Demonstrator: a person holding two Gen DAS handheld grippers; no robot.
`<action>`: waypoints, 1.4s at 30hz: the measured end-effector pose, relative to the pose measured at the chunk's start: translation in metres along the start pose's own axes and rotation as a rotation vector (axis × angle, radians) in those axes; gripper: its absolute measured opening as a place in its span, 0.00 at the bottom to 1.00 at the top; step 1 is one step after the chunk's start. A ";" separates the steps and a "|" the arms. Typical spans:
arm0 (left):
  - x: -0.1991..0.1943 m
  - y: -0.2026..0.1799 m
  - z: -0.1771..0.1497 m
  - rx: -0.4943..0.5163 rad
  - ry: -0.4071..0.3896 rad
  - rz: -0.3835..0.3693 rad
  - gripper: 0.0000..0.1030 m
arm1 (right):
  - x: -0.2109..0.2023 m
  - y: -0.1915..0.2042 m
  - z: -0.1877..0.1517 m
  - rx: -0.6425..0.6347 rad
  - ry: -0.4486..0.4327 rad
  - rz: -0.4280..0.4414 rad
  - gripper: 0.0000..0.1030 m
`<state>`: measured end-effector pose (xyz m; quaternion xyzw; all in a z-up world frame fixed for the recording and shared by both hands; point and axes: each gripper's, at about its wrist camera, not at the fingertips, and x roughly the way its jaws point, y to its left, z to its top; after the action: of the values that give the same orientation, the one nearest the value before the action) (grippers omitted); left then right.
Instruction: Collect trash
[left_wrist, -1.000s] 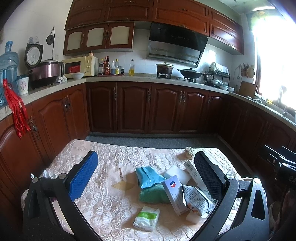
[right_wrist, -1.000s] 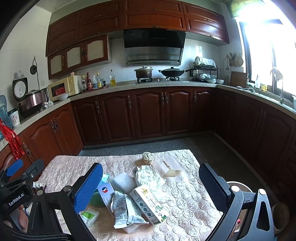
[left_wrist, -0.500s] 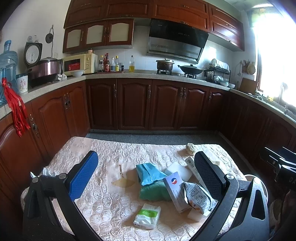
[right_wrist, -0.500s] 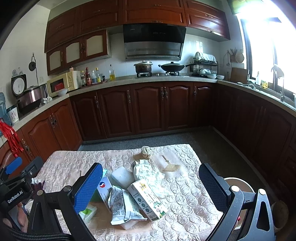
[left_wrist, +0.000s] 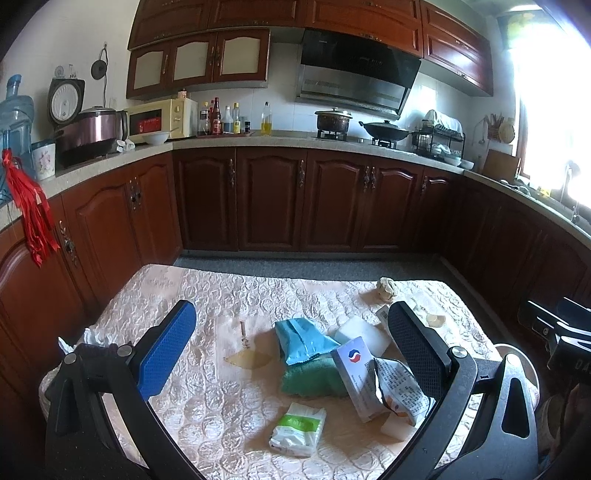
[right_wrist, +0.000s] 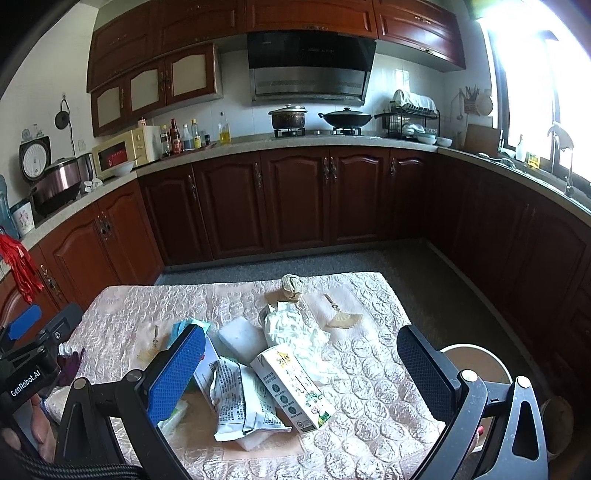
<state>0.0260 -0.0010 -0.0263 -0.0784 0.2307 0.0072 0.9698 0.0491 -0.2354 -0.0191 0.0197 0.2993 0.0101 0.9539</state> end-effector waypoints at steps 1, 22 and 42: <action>0.002 0.000 0.000 0.000 0.002 0.001 1.00 | 0.001 0.000 0.000 -0.001 0.001 0.001 1.00; 0.046 0.026 -0.022 -0.002 0.158 -0.017 1.00 | 0.051 -0.014 -0.019 0.016 0.197 0.025 1.00; 0.121 0.009 -0.111 0.166 0.581 -0.171 1.00 | 0.120 -0.058 -0.055 0.136 0.418 0.130 0.95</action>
<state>0.0843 -0.0116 -0.1799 -0.0166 0.4907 -0.1160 0.8634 0.1168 -0.2878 -0.1350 0.1009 0.4884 0.0551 0.8650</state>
